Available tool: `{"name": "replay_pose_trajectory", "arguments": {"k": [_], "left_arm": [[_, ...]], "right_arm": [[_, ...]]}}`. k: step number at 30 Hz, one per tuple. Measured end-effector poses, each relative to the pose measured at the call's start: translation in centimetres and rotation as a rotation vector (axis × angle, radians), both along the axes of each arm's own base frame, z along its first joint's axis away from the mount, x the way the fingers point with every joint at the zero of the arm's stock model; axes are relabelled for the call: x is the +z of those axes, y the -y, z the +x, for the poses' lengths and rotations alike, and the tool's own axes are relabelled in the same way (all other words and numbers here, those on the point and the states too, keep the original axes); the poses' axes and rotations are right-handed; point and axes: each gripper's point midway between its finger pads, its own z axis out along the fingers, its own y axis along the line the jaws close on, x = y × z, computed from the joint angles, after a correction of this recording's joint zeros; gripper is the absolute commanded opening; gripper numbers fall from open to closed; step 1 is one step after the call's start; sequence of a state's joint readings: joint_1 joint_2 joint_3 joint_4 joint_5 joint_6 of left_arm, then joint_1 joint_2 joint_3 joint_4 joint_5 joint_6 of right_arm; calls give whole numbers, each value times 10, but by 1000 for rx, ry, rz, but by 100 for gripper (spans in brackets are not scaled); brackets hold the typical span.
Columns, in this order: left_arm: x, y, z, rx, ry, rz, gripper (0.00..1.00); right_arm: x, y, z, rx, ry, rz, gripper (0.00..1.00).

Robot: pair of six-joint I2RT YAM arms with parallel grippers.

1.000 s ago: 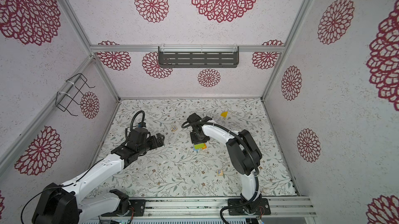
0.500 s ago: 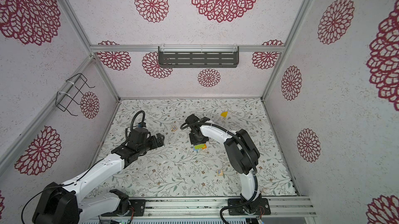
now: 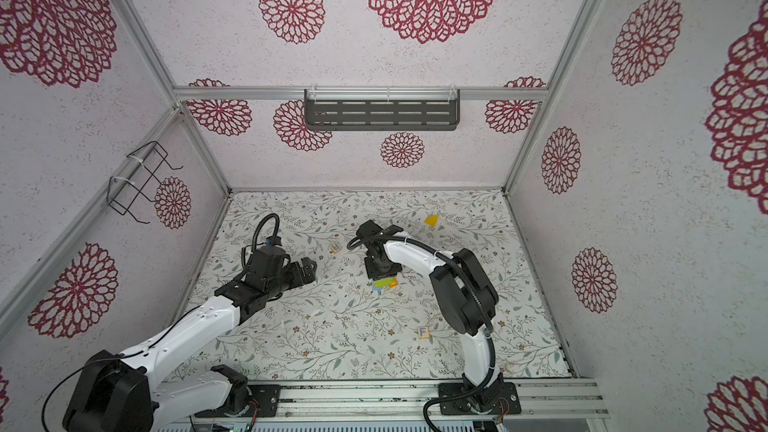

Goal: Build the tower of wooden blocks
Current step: 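Lower the wooden cube onto the lime-green block and release it, then withdraw the right gripper while the left gripper reaches to the R cube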

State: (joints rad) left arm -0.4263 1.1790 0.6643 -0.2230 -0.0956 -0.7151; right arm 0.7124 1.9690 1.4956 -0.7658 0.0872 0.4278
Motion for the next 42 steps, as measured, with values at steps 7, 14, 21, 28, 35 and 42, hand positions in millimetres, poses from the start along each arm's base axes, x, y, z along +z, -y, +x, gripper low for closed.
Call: {"name": "replay_pose_trajectory", "arguments": {"k": [7, 14, 21, 28, 35, 42], "left_arm": [[0, 0, 0, 0, -1, 1, 97], [-2, 0, -1, -1, -4, 3, 97], [-4, -5, -5, 2, -27, 35, 97], [7, 5, 8, -43, -51, 59, 98], [-9, 18, 23, -94, -133, 98, 95], [-27, 30, 52, -123, -204, 157, 97]], "right_arm": [[-1, 2, 1, 4, 7, -12, 40], [-3, 2, 1, 17, 4, -20, 55], [0, 1, 1, 26, 10, -18, 60], [44, 6, 0, 47, 134, 53, 76], [94, 32, -13, 59, 331, 191, 83], [86, 81, -19, -32, 413, 324, 88]]}}
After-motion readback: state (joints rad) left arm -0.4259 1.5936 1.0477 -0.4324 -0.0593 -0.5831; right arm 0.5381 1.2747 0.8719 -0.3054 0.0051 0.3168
